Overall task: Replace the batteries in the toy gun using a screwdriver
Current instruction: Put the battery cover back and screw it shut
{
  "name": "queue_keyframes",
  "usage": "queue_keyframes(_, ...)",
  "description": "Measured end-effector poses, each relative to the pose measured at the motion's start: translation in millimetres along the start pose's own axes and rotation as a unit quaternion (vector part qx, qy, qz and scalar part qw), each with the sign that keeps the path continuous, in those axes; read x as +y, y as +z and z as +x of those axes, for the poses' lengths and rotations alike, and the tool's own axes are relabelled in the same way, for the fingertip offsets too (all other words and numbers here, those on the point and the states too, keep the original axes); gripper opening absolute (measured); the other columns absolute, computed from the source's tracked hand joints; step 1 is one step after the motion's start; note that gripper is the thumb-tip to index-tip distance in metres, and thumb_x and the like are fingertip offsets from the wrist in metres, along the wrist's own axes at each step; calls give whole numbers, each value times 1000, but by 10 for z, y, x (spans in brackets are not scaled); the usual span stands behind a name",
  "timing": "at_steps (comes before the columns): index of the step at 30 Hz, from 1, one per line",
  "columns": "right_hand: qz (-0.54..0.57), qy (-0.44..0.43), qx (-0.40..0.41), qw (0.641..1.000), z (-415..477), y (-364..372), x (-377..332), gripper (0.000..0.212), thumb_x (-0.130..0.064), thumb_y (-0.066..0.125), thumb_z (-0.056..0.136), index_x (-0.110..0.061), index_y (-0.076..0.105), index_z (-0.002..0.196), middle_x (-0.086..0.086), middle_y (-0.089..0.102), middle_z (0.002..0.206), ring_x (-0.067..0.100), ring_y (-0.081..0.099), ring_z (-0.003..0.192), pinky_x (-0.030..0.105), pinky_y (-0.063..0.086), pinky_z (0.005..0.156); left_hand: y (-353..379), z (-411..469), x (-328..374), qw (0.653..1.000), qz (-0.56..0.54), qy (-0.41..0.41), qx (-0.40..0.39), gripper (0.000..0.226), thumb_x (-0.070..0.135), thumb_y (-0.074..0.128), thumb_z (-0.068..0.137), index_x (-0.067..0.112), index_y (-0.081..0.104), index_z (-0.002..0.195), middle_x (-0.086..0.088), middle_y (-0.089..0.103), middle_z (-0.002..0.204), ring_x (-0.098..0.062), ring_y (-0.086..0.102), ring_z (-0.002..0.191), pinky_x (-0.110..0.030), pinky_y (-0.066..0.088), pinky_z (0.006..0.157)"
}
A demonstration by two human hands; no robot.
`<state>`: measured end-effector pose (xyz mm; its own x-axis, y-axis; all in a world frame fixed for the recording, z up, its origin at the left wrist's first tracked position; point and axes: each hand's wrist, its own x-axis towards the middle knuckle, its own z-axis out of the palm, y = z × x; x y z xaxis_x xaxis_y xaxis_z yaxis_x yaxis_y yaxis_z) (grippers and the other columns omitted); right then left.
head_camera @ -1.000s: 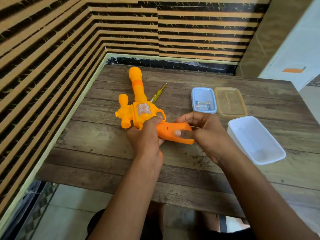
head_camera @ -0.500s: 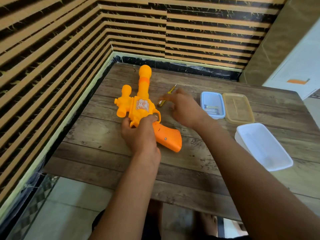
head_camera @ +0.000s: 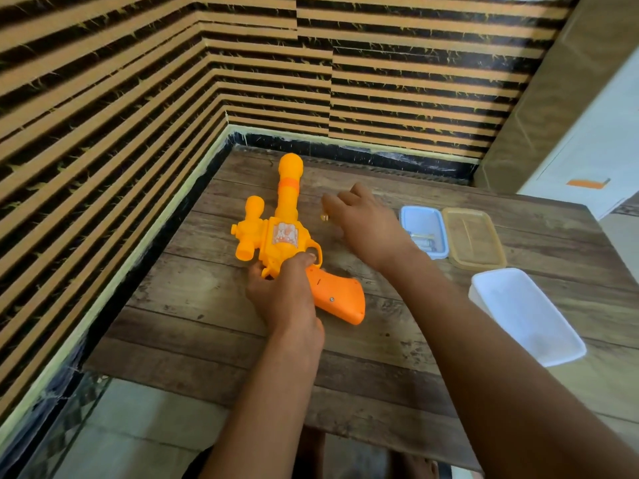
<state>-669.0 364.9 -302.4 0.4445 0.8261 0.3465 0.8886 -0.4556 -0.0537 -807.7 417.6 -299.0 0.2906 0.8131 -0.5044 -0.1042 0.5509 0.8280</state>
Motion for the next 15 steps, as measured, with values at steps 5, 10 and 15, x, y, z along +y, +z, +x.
queue_keyframes(5, 197, 61, 156, 966, -471, -367, -213, 30, 0, 54, 93, -14, 55, 119, 6, 63, 104, 33, 57, 93, 50, 51, 70, 36, -17, -53, 1000, 2, -10, 6, 39, 5, 87, 69, 23, 73, 101, 2, 79, 94, -22, 76, 86, -54, 63, 88)
queue_keyframes(10, 353, 129, 191, 907, -872, -611, -373, 39, -11, 35, 97, -17, 57, 129, 1, 63, 110, 13, 62, 93, 16, 50, 80, 56, -73, -89, 1000, -10, -12, -23, 58, 3, 87, 73, 27, 69, 123, 1, 78, 106, -21, 75, 93, -43, 62, 74)
queue_keyframes(15, 296, 171, 194, 920, -985, -496, -357, 46, 9, 50, 91, -7, 63, 133, 1, 50, 100, 5, 44, 85, 7, 37, 74, 127, -123, -181, 998, -7, 9, -59, 66, -9, 85, 72, 25, 68, 127, -2, 78, 108, -21, 76, 88, -44, 63, 75)
